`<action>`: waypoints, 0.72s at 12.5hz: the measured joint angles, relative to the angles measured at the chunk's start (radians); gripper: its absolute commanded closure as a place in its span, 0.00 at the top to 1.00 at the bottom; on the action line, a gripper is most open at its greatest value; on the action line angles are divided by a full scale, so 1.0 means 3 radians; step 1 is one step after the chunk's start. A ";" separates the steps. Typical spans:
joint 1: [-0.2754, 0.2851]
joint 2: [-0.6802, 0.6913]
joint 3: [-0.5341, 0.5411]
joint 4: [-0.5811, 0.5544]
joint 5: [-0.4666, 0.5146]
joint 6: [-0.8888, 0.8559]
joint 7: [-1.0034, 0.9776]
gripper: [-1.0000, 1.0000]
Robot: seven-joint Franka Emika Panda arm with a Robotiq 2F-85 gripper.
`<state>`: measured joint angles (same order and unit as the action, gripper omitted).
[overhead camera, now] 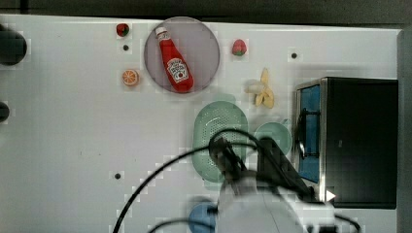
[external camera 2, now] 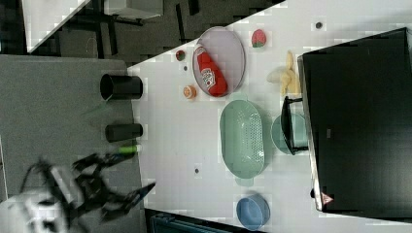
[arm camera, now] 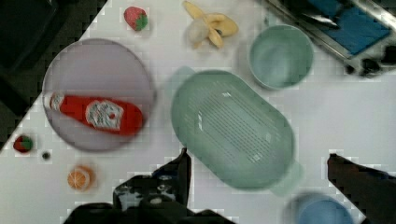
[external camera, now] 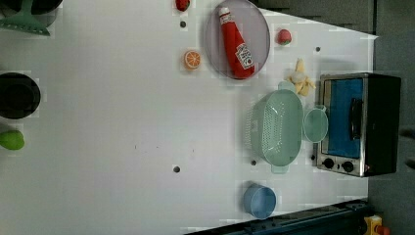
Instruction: Drag strainer right to left.
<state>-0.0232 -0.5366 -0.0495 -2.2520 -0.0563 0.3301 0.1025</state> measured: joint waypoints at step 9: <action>0.0037 0.2032 0.0085 -0.0866 0.0042 0.1779 0.1210 1.00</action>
<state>-0.0120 0.0729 -0.0240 -2.5117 -0.0437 0.8638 0.4656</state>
